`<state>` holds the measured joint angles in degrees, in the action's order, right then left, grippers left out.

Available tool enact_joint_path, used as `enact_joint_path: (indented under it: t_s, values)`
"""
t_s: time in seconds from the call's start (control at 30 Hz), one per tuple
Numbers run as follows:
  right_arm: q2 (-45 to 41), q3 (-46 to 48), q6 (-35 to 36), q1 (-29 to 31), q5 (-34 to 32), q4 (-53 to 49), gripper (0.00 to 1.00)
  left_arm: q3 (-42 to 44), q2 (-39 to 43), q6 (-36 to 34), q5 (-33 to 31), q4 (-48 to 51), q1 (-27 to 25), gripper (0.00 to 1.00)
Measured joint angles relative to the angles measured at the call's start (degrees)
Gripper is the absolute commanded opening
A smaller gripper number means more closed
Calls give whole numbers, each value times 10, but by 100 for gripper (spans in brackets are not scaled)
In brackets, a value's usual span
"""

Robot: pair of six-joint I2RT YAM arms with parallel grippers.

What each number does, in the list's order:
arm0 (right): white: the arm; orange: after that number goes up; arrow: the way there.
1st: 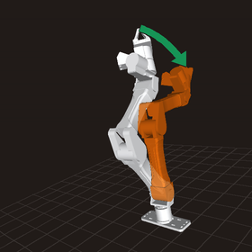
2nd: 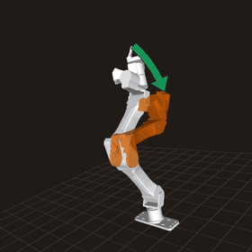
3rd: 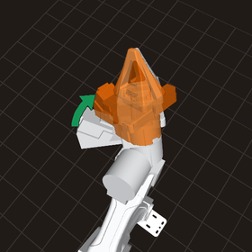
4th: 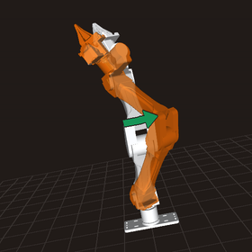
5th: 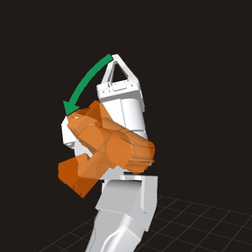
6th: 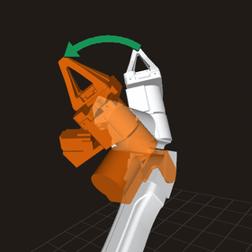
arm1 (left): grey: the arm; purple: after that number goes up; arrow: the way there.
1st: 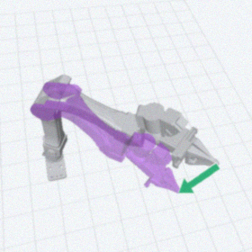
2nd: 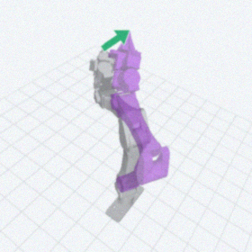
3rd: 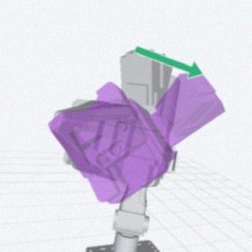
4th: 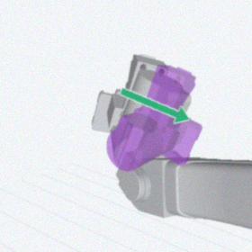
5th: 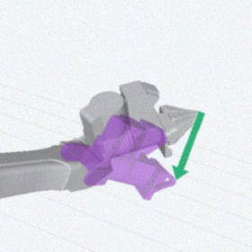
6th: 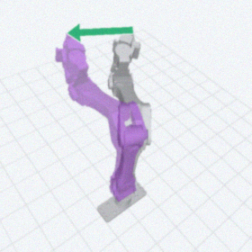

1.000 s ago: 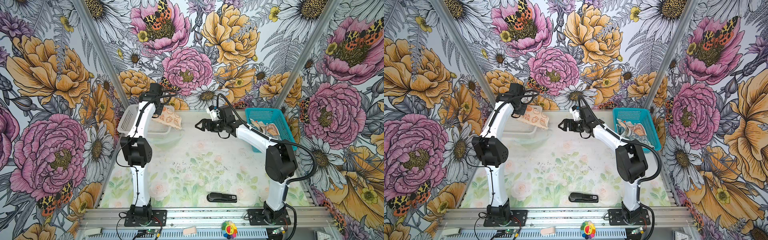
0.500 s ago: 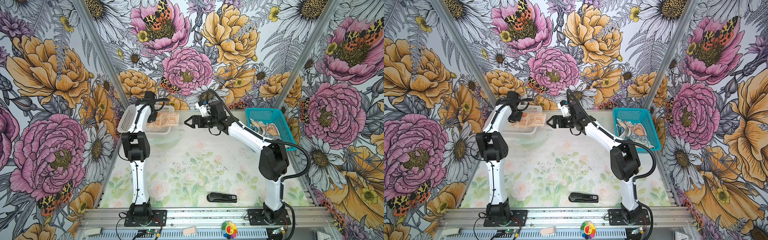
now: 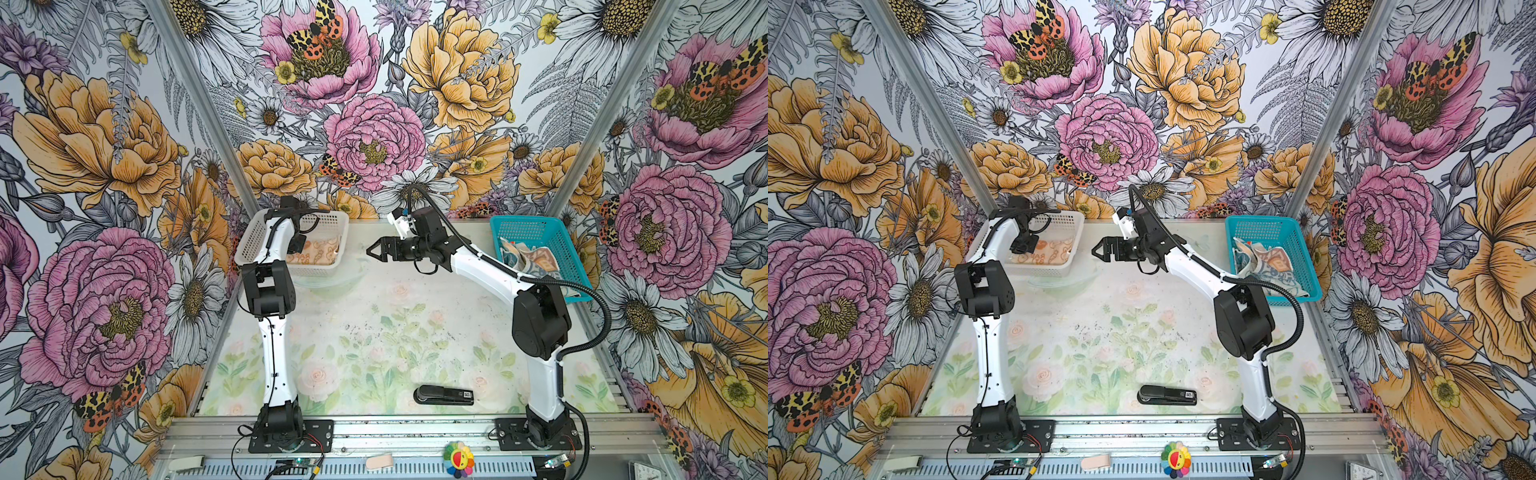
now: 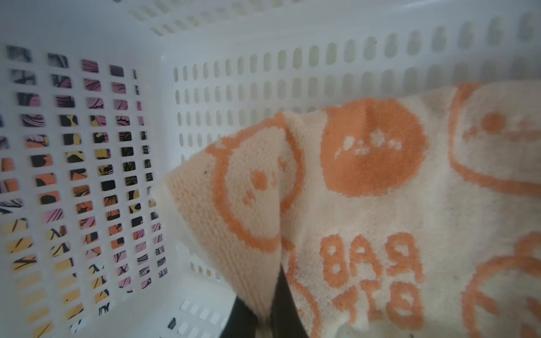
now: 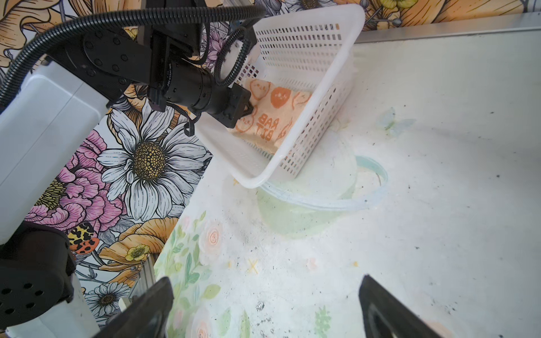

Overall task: Fold and stack the towels
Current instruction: 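Lower the towel into the white basket and open the left gripper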

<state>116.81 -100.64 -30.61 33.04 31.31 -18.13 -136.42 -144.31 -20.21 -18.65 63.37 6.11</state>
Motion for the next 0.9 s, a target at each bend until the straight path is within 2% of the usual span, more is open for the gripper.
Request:
enact_joint_path:
  t_s: [0.37,0.9]
  values:
    - [0,0,0,0,0,-10,99,-19,-7,-37,-21,-30,2,0]
    - [0,0,0,0,-10,-24,99,-49,-43,-39,-43,-37,19,0]
